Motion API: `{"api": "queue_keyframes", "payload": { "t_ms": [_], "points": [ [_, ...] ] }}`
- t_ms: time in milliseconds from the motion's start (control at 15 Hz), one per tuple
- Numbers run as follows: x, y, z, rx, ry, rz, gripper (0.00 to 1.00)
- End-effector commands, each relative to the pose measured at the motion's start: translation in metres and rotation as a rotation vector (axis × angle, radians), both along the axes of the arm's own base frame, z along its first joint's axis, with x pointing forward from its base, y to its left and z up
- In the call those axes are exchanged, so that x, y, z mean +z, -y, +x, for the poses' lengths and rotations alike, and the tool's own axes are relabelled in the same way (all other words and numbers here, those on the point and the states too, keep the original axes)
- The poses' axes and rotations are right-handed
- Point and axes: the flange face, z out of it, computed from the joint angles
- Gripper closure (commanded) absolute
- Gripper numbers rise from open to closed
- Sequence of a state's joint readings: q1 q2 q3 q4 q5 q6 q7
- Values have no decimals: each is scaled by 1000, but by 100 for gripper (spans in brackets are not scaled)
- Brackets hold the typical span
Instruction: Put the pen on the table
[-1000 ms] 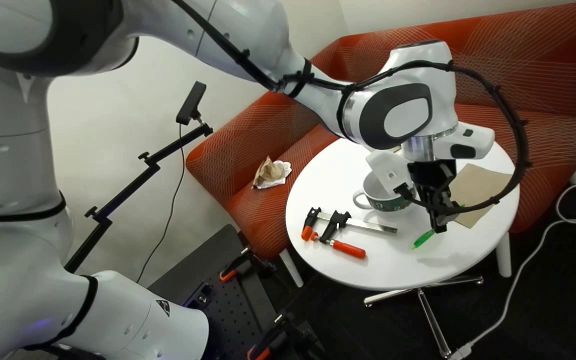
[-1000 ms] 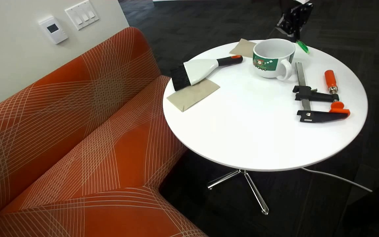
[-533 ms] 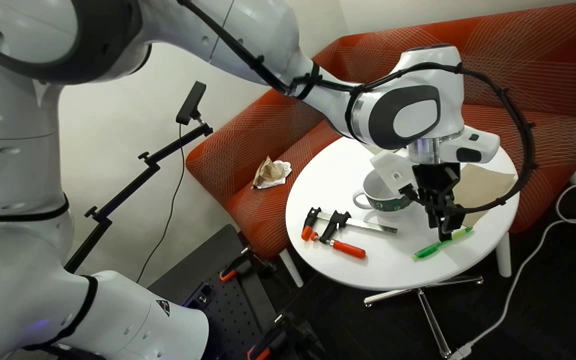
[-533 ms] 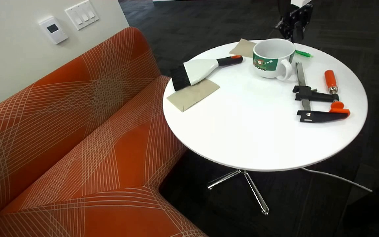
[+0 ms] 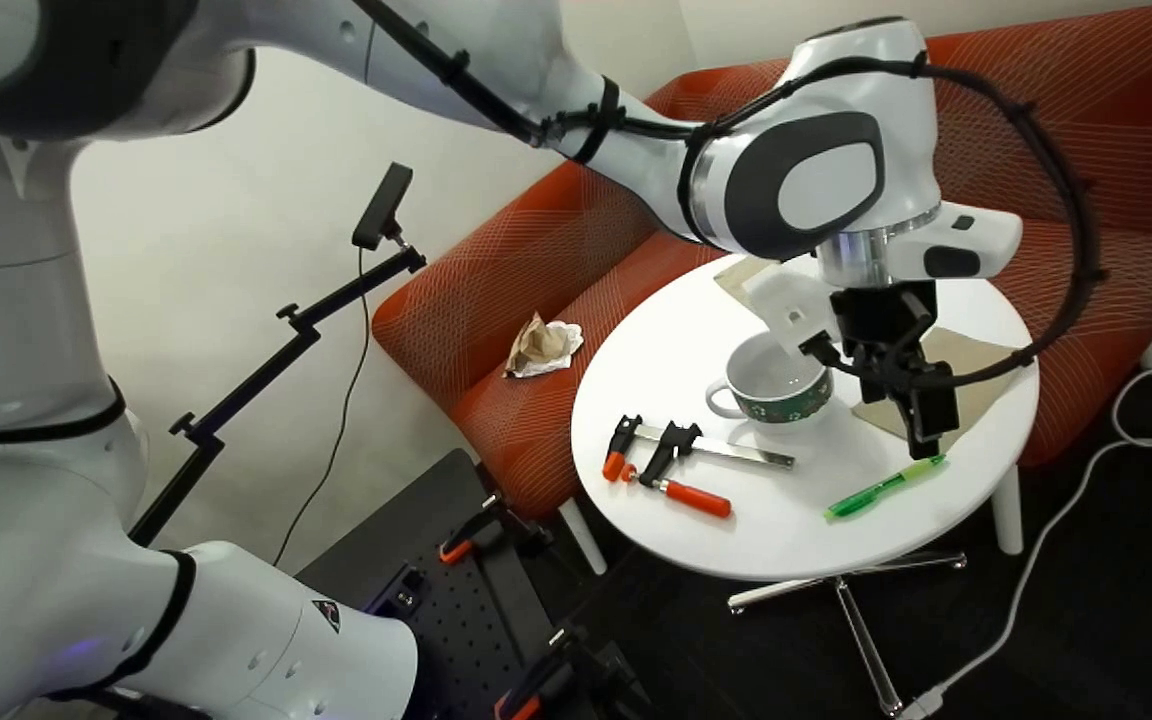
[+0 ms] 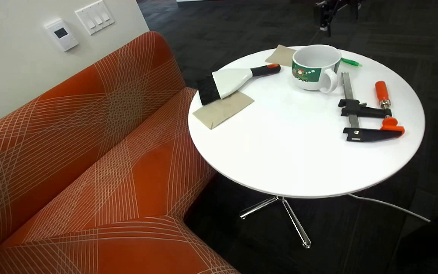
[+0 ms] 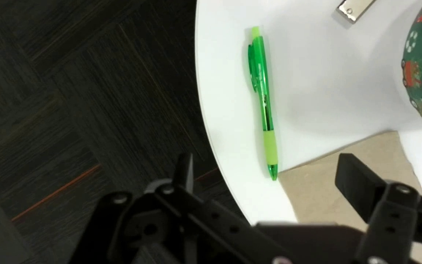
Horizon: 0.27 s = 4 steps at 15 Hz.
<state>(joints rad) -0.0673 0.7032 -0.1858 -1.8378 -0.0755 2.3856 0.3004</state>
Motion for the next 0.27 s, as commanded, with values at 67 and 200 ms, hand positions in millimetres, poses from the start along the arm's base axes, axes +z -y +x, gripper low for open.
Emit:
{"api": "queue_keyframes", "payload": {
  "t_ms": [67,200],
  "points": [
    [12,1,-2,-4,12,1,0],
    [14,1,-2,-4,14,1,0]
  ]
}}
